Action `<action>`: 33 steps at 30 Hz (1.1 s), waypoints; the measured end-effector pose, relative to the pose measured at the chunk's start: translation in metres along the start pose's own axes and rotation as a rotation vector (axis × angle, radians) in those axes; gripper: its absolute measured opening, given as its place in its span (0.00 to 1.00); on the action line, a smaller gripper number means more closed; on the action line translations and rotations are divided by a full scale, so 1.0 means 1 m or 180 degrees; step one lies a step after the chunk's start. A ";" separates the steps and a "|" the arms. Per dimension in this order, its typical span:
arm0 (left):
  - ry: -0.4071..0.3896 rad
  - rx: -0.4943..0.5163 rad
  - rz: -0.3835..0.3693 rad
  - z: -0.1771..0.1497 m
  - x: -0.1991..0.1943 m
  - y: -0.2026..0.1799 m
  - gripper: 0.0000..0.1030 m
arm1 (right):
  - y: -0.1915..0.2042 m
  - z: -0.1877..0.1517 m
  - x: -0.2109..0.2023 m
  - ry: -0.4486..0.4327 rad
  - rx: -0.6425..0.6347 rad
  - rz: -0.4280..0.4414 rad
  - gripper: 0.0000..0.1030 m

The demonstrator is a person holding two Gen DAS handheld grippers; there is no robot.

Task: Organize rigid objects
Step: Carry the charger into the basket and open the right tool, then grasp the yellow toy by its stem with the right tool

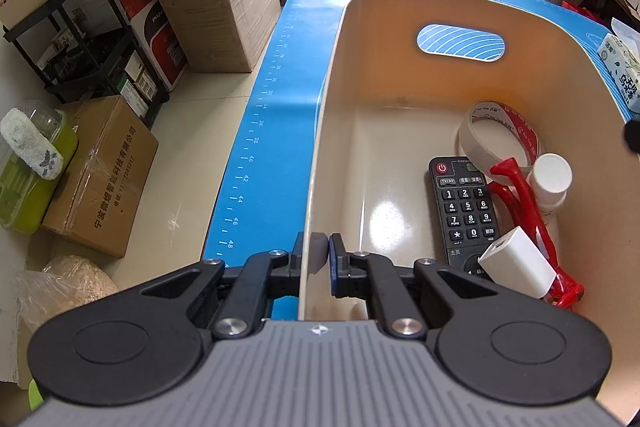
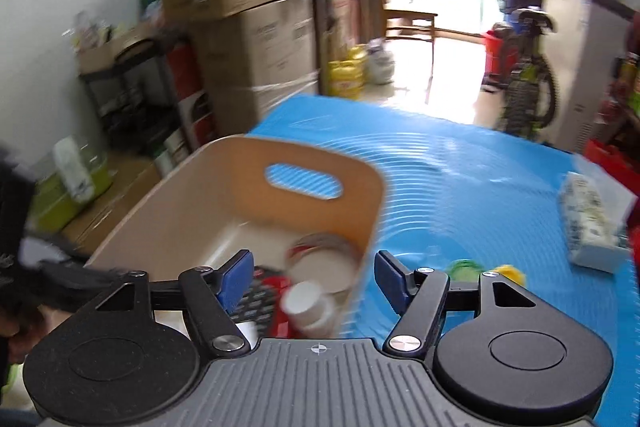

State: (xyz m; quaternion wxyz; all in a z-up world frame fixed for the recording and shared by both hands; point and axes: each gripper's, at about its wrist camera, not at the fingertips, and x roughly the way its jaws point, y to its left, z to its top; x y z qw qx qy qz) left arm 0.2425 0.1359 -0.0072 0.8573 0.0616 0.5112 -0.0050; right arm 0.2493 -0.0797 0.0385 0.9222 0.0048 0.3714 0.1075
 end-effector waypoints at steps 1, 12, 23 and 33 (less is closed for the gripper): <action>0.0000 0.0000 0.0000 0.000 0.000 0.000 0.11 | -0.008 -0.001 0.001 -0.0016 0.0035 -0.0075 0.71; 0.0002 -0.0002 -0.0002 0.000 0.000 0.000 0.11 | -0.092 -0.021 0.023 -0.0008 0.0310 -0.0797 0.71; 0.0010 -0.0006 0.0011 -0.001 0.001 -0.002 0.11 | -0.145 -0.053 0.060 0.0241 0.0426 -0.1084 0.71; 0.0012 -0.0004 0.0018 0.000 0.001 -0.001 0.12 | -0.144 -0.058 0.086 0.0377 0.0332 -0.0918 0.71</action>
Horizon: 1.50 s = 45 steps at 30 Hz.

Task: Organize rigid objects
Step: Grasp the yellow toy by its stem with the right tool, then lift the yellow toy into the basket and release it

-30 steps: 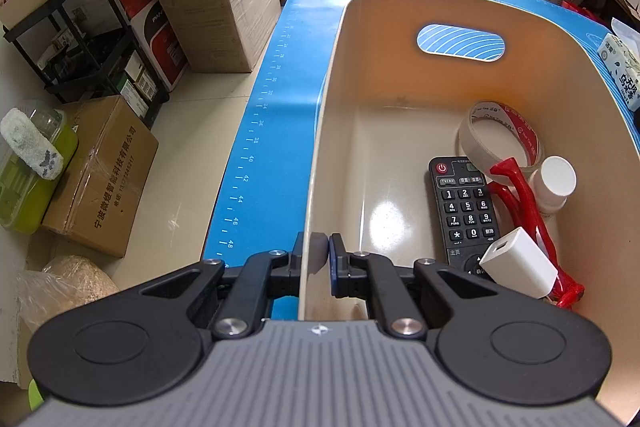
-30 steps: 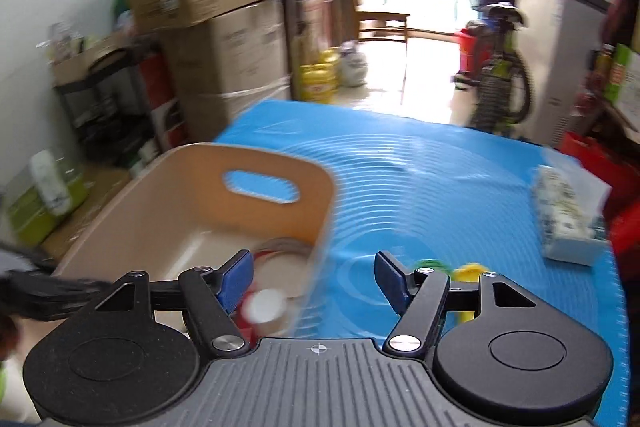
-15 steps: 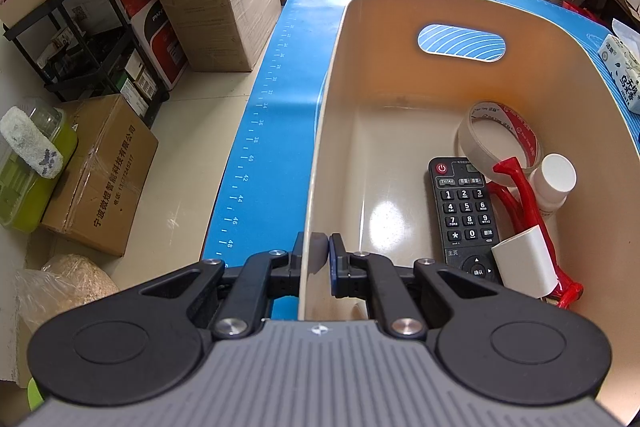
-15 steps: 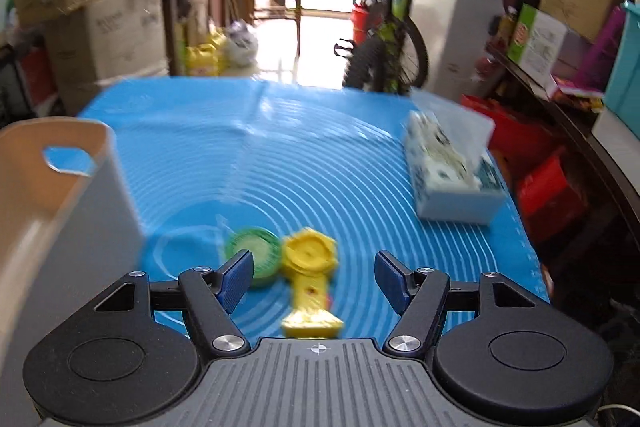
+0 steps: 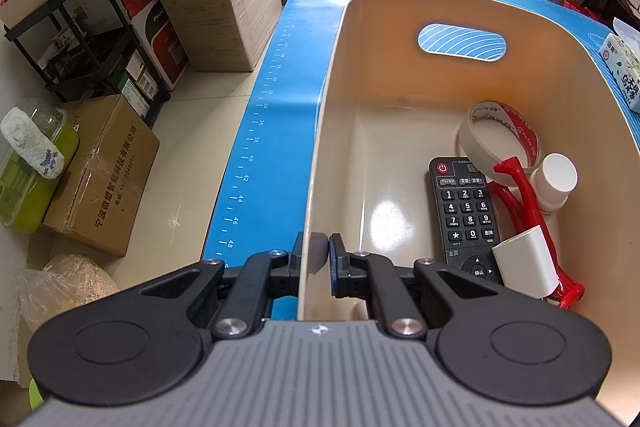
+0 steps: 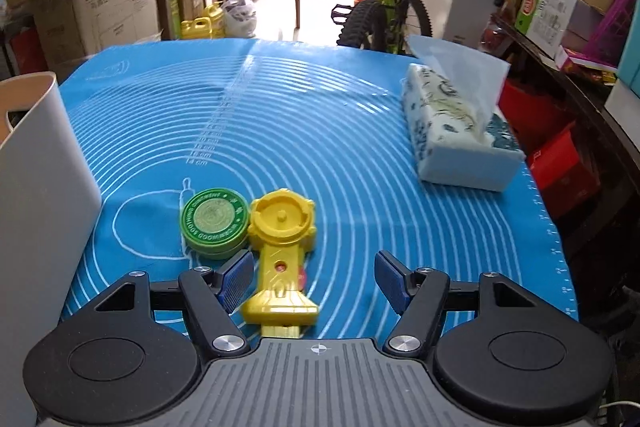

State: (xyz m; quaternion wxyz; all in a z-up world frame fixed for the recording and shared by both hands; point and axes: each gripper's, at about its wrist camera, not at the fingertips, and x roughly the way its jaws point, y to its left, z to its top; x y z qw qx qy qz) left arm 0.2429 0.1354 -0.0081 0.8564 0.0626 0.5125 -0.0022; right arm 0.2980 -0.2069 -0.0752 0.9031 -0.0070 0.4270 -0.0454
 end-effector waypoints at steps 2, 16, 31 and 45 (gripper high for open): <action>0.0000 0.0001 0.0000 0.000 0.000 0.000 0.12 | 0.004 0.000 0.005 0.0034 -0.0027 -0.0020 0.71; -0.0001 0.0001 0.0001 0.000 0.000 0.000 0.12 | 0.016 -0.002 0.015 0.0109 -0.0010 0.0107 0.35; 0.0000 -0.0002 -0.0001 0.000 0.000 0.001 0.12 | 0.008 0.006 -0.028 -0.0087 0.0236 -0.0018 0.35; 0.0002 -0.0002 -0.0001 0.000 0.000 0.001 0.12 | 0.058 0.035 -0.110 -0.0851 0.0070 0.0521 0.35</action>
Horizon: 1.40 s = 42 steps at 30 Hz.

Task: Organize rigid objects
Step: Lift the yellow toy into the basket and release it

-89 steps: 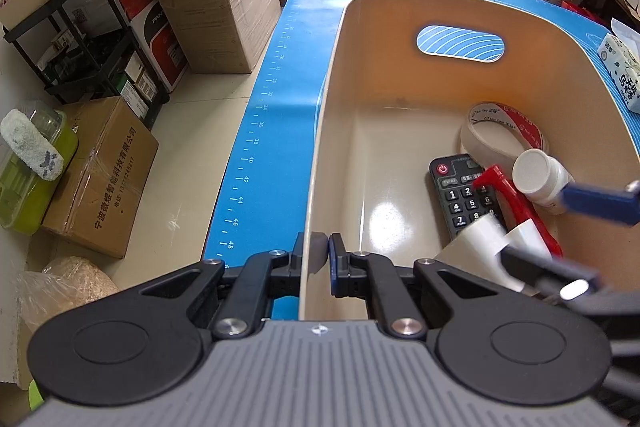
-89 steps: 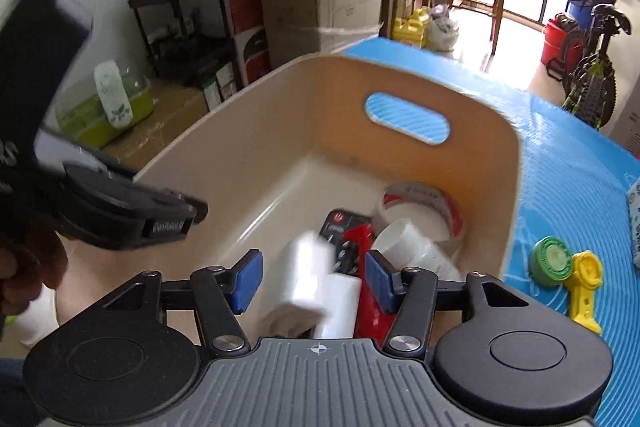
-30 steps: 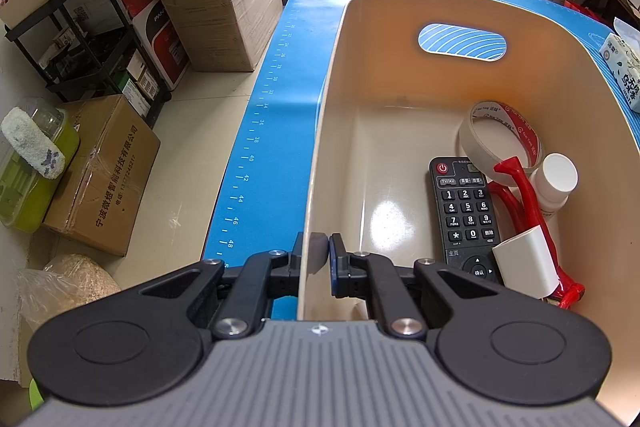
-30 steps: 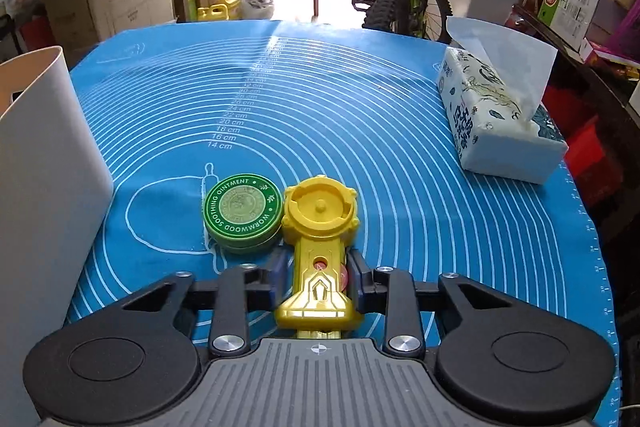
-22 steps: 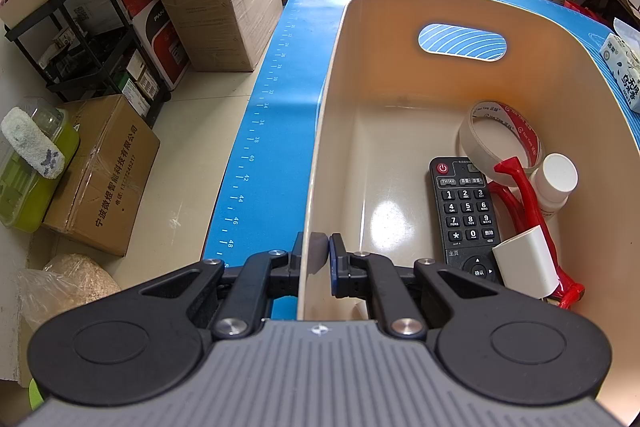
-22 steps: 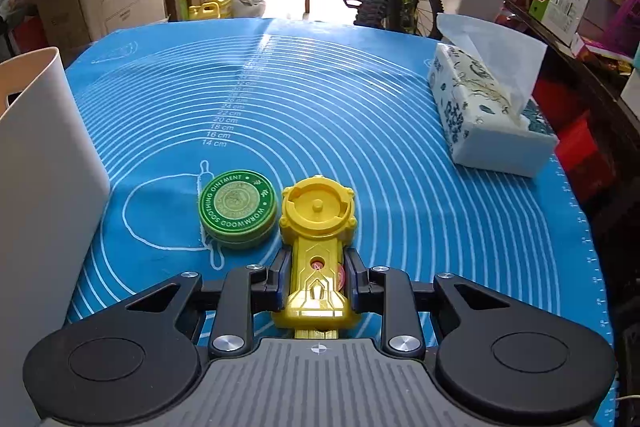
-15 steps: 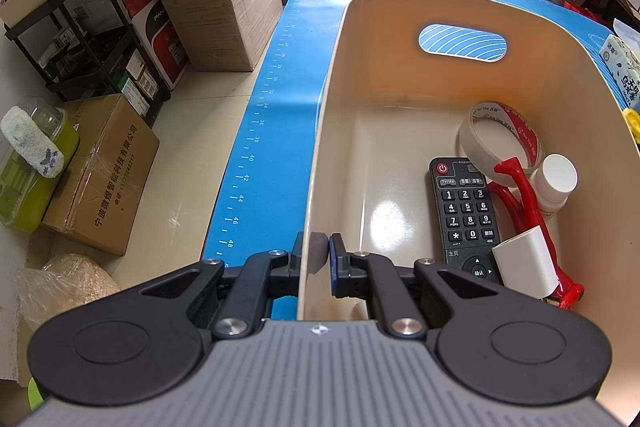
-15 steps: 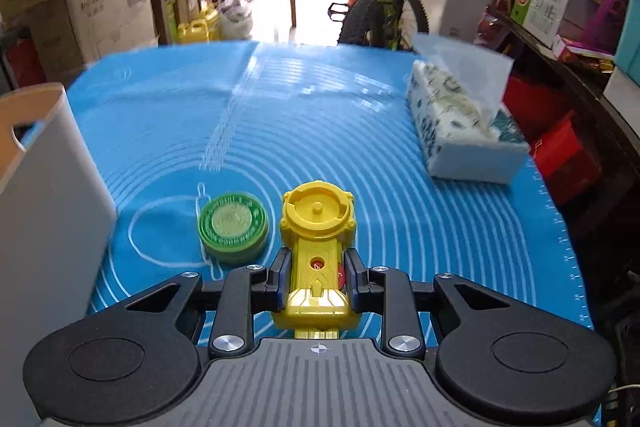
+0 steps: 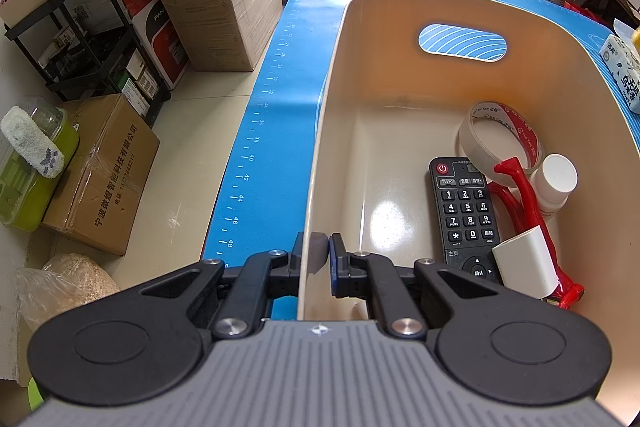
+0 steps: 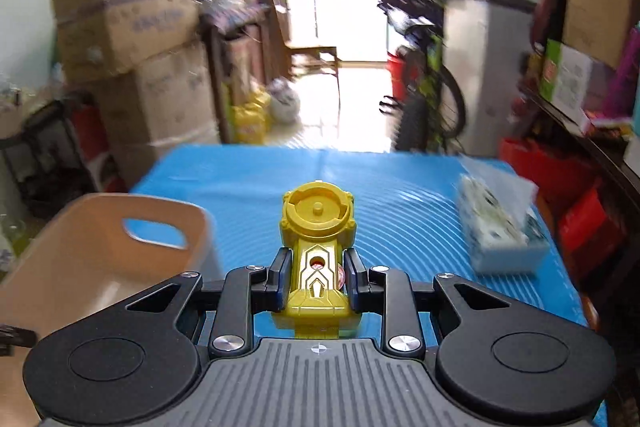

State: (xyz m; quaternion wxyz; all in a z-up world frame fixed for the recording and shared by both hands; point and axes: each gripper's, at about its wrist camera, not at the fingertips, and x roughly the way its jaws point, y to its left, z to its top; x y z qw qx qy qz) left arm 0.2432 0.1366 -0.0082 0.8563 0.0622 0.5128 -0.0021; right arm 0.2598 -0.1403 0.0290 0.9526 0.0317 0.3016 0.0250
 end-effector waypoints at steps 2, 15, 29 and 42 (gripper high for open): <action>0.0001 0.0002 0.0003 0.000 0.000 -0.001 0.12 | 0.012 0.003 -0.004 -0.0044 -0.0047 0.0114 0.35; 0.0003 0.0012 0.0019 0.000 0.001 -0.003 0.12 | 0.099 -0.010 -0.004 0.0225 -0.0485 0.0787 0.35; 0.0003 0.0017 0.0022 0.000 0.000 -0.004 0.11 | 0.147 -0.054 0.030 0.1107 -0.0991 0.0853 0.35; 0.0004 0.0016 0.0025 0.000 0.000 -0.004 0.12 | 0.127 -0.029 0.008 0.0935 -0.0807 0.1037 0.62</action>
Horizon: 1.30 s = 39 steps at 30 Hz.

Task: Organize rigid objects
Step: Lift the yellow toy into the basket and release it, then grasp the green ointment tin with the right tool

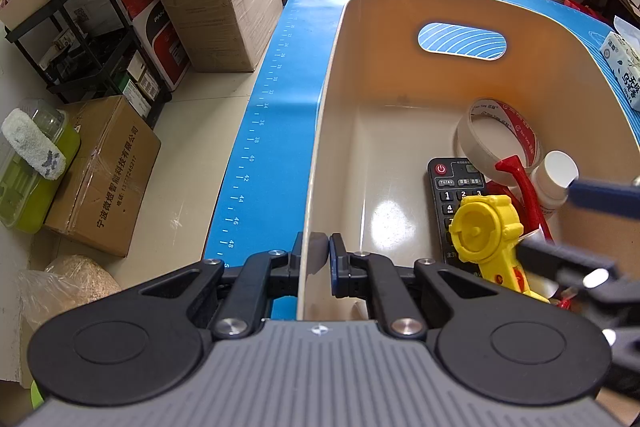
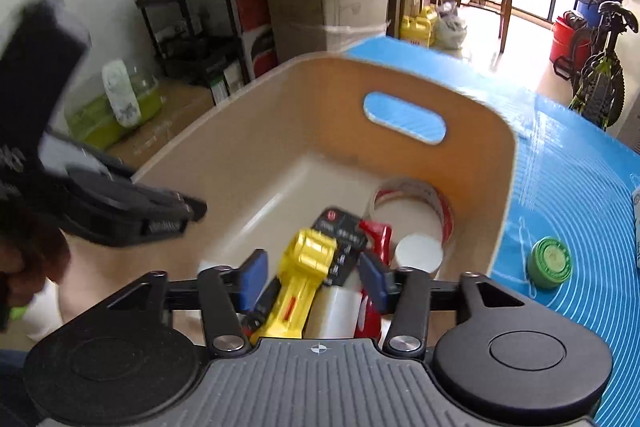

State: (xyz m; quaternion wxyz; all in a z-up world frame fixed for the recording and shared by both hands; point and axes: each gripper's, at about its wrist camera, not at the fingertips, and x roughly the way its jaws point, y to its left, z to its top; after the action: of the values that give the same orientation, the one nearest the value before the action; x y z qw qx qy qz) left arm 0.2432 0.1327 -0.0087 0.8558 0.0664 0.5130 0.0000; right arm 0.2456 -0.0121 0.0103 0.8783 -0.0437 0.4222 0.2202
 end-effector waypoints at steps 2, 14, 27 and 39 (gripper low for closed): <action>0.0000 0.0001 0.0002 0.000 0.000 0.000 0.12 | -0.007 0.004 -0.009 -0.0089 0.0062 -0.0004 0.63; 0.0001 -0.0001 -0.0001 0.000 0.000 0.000 0.12 | -0.076 0.012 -0.046 -0.0548 0.0528 -0.0528 0.68; -0.0001 0.0014 0.0011 -0.001 0.000 0.000 0.12 | -0.165 -0.021 0.024 -0.0267 0.1037 -0.1185 0.68; 0.0003 0.0032 0.0025 -0.001 0.000 -0.002 0.12 | -0.181 -0.036 0.080 0.0082 0.1009 -0.1323 0.68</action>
State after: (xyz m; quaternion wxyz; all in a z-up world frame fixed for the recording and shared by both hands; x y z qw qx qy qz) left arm 0.2421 0.1312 -0.0094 0.8552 0.0727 0.5131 0.0009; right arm 0.3400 -0.1563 -0.0938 0.8951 0.0058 0.4445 -0.0344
